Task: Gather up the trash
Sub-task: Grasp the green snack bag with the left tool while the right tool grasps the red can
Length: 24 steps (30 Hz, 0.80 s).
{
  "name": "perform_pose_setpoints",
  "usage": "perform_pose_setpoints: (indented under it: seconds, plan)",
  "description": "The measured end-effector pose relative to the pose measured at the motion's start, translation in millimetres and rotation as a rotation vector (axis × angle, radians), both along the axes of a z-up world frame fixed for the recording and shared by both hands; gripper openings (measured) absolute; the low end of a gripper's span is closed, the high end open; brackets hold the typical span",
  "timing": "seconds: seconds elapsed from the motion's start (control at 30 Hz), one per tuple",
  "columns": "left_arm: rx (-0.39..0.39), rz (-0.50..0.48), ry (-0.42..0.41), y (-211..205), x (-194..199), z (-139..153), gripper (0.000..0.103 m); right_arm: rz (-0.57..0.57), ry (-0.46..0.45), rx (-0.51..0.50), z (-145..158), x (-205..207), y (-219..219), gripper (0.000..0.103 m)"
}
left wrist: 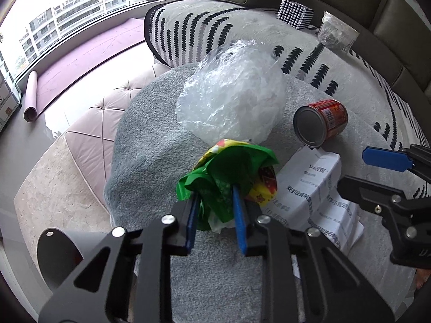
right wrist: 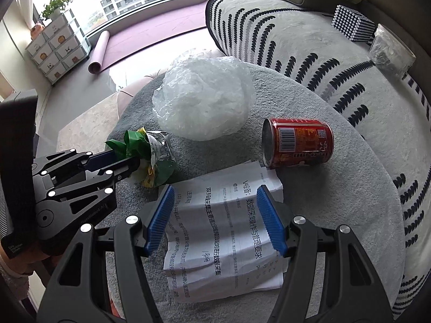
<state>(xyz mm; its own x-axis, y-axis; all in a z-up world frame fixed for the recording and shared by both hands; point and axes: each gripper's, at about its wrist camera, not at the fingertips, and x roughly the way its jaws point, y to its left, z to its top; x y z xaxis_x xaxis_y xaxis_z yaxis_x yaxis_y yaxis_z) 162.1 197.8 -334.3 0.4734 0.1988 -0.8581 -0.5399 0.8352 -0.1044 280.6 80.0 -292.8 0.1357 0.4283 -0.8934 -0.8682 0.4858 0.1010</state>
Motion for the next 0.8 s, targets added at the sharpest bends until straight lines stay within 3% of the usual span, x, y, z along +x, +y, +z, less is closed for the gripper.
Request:
perform_pose_setpoints:
  seconds: [0.5,0.8]
  plan:
    - [0.020,0.036,-0.062,-4.6,-9.8,28.6,0.022,0.012,-0.014,0.003,3.3,2.2,5.0,0.061]
    - [0.035,0.075,-0.072,-6.0,-10.7,35.3,0.022,-0.010,-0.062,0.002,-1.5,24.2,8.0,0.061]
